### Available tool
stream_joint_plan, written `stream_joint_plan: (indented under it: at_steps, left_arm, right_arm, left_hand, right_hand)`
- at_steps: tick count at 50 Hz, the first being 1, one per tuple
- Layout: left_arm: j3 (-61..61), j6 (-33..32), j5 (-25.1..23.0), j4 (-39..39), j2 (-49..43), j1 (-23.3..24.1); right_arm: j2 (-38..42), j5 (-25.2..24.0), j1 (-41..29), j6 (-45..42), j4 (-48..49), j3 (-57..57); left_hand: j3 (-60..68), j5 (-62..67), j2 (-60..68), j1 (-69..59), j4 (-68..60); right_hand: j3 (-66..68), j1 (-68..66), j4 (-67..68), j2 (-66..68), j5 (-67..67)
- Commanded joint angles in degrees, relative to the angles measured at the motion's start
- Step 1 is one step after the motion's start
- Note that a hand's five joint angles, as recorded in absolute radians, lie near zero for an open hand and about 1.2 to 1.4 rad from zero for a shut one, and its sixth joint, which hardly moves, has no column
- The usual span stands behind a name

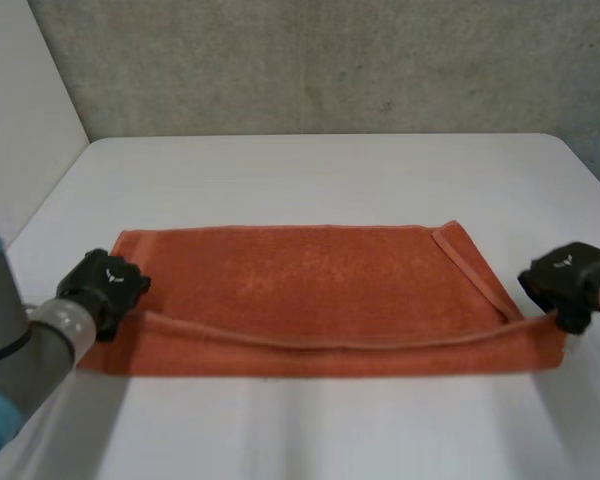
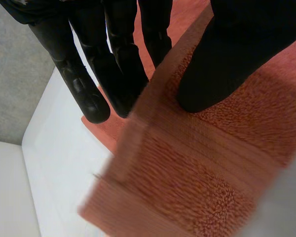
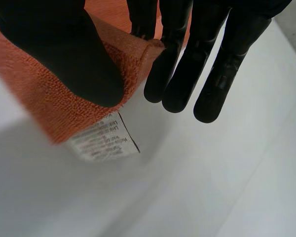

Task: Fold the laundry

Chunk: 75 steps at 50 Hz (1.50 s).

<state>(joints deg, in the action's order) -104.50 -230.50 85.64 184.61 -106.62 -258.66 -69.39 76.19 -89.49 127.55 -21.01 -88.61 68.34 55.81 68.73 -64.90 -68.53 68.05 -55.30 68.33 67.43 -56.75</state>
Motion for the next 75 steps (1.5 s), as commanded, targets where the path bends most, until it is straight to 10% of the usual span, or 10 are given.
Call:
stream_joint_plan:
  at_steps: [1,8,15,37,48,63,75]
  left_arm:
    - [17.81,-1.18,0.14,4.18,-5.35,0.96]
    - [41.38,3.38,0.93,14.79,-4.3,4.83]
    - [40.61,12.7,3.13,28.18,1.06,4.22]
    - [10.2,13.41,0.85,35.82,-12.01,2.55]
    - [0.27,11.3,0.49,30.3,-11.43,2.37]
    - [-9.49,6.81,0.14,-12.51,14.06,2.55]
    - [0.69,6.02,0.49,3.64,1.53,5.36]
  right_arm:
    - [7.25,3.61,-5.87,8.93,4.21,21.52]
    - [5.42,5.11,-6.23,27.0,21.31,42.1]
    - [-7.42,4.32,-5.52,37.59,33.48,35.71]
    - [7.95,-4.03,-5.78,26.88,28.39,9.86]
    - [12.0,0.01,-4.82,16.87,8.72,9.95]
    - [-6.28,6.78,4.41,-10.48,-12.13,-2.44]
    - [1.61,6.08,3.01,-2.76,1.92,2.82]
  left_hand:
    - [11.66,14.19,11.27,-15.1,-11.47]
    - [11.66,14.19,11.27,-15.1,-11.47]
    - [11.66,14.19,11.27,-15.1,-11.47]
    - [11.66,14.19,11.27,-15.1,-11.47]
    - [11.66,14.19,11.27,-15.1,-11.47]
    - [11.66,14.19,11.27,-15.1,-11.47]
    - [11.66,14.19,11.27,-15.1,-11.47]
  right_hand:
    - [11.95,-24.7,11.67,12.57,-13.25]
    - [11.95,-24.7,11.67,12.57,-13.25]
    - [11.95,-24.7,11.67,12.57,-13.25]
    - [11.95,-24.7,11.67,12.57,-13.25]
    - [11.95,-24.7,11.67,12.57,-13.25]
    - [11.95,-24.7,11.67,12.57,-13.25]
    - [11.95,-24.7,11.67,12.57,-13.25]
